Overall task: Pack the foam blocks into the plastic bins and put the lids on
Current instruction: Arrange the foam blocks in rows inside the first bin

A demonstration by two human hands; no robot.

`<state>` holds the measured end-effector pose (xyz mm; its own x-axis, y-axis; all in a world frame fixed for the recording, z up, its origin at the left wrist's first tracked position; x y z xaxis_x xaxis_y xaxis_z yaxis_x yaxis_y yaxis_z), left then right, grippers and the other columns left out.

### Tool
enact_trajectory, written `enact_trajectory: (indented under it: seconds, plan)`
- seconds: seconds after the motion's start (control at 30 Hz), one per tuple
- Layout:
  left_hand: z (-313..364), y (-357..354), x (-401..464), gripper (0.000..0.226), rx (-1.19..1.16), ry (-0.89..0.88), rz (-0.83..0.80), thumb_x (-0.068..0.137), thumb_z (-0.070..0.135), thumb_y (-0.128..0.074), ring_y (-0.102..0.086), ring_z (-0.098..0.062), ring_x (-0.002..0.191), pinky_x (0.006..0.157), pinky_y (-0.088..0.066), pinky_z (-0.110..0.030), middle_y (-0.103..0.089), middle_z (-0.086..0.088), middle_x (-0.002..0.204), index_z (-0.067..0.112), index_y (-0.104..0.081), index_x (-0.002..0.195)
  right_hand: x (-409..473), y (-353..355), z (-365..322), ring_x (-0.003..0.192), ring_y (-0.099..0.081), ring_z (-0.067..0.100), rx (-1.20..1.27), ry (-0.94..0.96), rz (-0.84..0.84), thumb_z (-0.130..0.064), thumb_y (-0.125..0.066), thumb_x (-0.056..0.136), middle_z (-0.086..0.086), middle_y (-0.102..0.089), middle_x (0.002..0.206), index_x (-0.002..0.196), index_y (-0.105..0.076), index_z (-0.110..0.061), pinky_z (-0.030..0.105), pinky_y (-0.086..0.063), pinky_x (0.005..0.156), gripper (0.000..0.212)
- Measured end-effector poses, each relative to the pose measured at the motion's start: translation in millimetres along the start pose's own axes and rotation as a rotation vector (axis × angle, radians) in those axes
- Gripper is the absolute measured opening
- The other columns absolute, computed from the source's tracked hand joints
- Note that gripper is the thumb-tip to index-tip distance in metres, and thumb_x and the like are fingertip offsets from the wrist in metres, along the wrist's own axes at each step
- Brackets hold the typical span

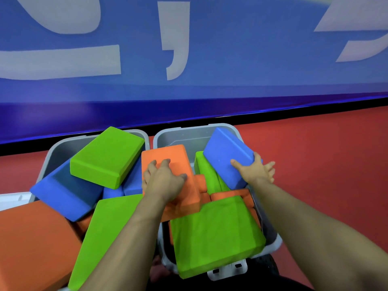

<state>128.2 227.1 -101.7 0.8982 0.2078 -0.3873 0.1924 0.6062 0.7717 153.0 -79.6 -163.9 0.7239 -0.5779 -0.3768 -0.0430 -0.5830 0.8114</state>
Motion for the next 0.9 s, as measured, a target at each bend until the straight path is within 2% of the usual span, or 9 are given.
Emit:
enact_trajectory:
  seconds: [0.1, 0.27, 0.33, 0.4, 0.47, 0.57, 0.63, 0.77, 0.9]
  plan:
    - [4.3, -2.2, 1.2, 0.077, -0.027, -0.001, -0.002, 0.088, 0.05, -0.068, -0.02, -0.034, 0.149, 0.121, -0.022, -0.05, -0.016, -0.008, 0.164, 0.029, -0.034, 0.154, 4.8, -1.7, -0.7, 0.134, -0.043, 0.039, 0.016, 0.114, 0.033, -0.06, -0.075, 0.077, 0.018, -0.05, 0.142, 0.142, -0.037, -0.036, 0.048, -0.034, 0.107, 0.079]
    - [23.8, -0.5, -1.3, 0.07, -0.204, -0.121, 0.047, 0.091, 0.043, -0.068, -0.038, -0.034, 0.14, 0.117, -0.031, -0.043, -0.037, -0.014, 0.154, 0.02, -0.04, 0.151, -17.1, 16.2, -21.2, 0.109, -0.06, 0.038, 0.302, 0.24, 0.197, -0.039, -0.078, 0.082, 0.015, -0.054, 0.124, 0.131, -0.049, -0.025, 0.043, -0.045, 0.096, 0.059]
    - [33.2, -0.1, -2.9, 0.071, -0.386, -0.162, 0.041, 0.091, 0.043, -0.069, -0.043, -0.029, 0.139, 0.116, -0.034, -0.042, -0.042, -0.013, 0.152, 0.018, -0.041, 0.15, -29.0, 19.7, -25.2, 0.106, -0.065, 0.033, 0.654, 0.229, 0.262, -0.043, -0.076, 0.083, 0.01, -0.063, 0.116, 0.123, -0.05, -0.023, 0.047, -0.052, 0.093, 0.052]
    - [41.4, -1.5, -8.2, 0.078, -0.586, -0.134, -0.013, 0.088, 0.049, -0.071, -0.046, -0.023, 0.137, 0.115, -0.037, -0.043, -0.044, -0.01, 0.152, 0.018, -0.038, 0.152, -35.4, 11.1, -36.2, 0.103, -0.071, 0.028, 1.157, 0.144, 0.078, -0.039, -0.073, 0.09, 0.006, -0.068, 0.113, 0.12, -0.047, -0.019, 0.047, -0.06, 0.086, 0.045]
    - [48.4, -3.9, -16.3, 0.085, -0.806, -0.066, -0.082, 0.085, 0.055, -0.072, -0.055, -0.019, 0.127, 0.111, -0.043, -0.042, -0.052, -0.006, 0.144, 0.019, -0.035, 0.152, -46.3, 5.2, -56.1, 0.104, -0.072, 0.032, 1.388, 0.127, -0.184, -0.038, -0.066, 0.096, 0.011, -0.068, 0.12, 0.127, -0.044, -0.014, 0.044, -0.062, 0.084, 0.045]
    - [60.1, -1.2, -20.4, 0.062, -1.13, -0.05, -0.158, 0.088, 0.043, -0.074, -0.072, -0.011, 0.099, 0.084, -0.057, -0.032, -0.075, 0.007, 0.11, 0.012, -0.052, 0.137, -66.6, 1.1, -84.4, 0.106, -0.071, 0.034, 1.325, 0.241, -0.42, -0.036, -0.062, 0.098, 0.011, -0.069, 0.123, 0.132, -0.046, -0.013, 0.046, -0.058, 0.093, 0.044]
    - [60.1, 2.5, -14.2, 0.04, -1.256, -0.06, -0.097, 0.089, 0.031, -0.075, -0.075, -0.013, 0.096, 0.069, -0.058, -0.026, -0.078, 0.005, 0.104, 0.012, -0.065, 0.124, -69.2, -3.5, -95.4, 0.106, -0.071, 0.033, 1.234, 0.319, -0.541, -0.037, -0.06, 0.099, 0.012, -0.069, 0.122, 0.132, -0.048, -0.014, 0.046, -0.056, 0.097, 0.042]
    - [39.8, 14.5, 6.3, 0.045, -1.208, -0.045, 0.186, 0.08, 0.035, -0.083, -0.074, -0.015, 0.095, 0.081, -0.062, -0.036, -0.077, 0.003, 0.105, 0.013, -0.068, 0.117, -29.3, -21.3, -78.7, 0.107, -0.069, 0.028, 0.883, 0.291, -0.464, -0.051, -0.046, 0.102, 0.01, -0.064, 0.121, 0.132, -0.053, -0.021, 0.04, -0.05, 0.098, 0.042]
    - [14.9, 33.3, 25.7, 0.08, -1.04, -0.014, 0.416, 0.059, 0.062, -0.086, -0.073, -0.015, 0.098, 0.09, -0.059, -0.049, -0.075, 0.004, 0.111, 0.015, -0.065, 0.12, 31.2, -50.6, -65.9, 0.125, -0.055, 0.027, 0.253, 0.457, -0.235, -0.037, -0.064, 0.097, 0.012, -0.059, 0.13, 0.13, -0.06, -0.014, 0.034, -0.039, 0.108, 0.041]
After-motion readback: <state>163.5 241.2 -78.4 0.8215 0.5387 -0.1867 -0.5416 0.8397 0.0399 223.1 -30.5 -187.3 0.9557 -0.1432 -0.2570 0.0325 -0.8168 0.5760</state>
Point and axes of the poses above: each hand's wrist, its own x-axis towards the middle knuckle, its own y-axis out of the back of the hand, z = x × y, the point moved 6 cm from there along x, towards the middle knuckle
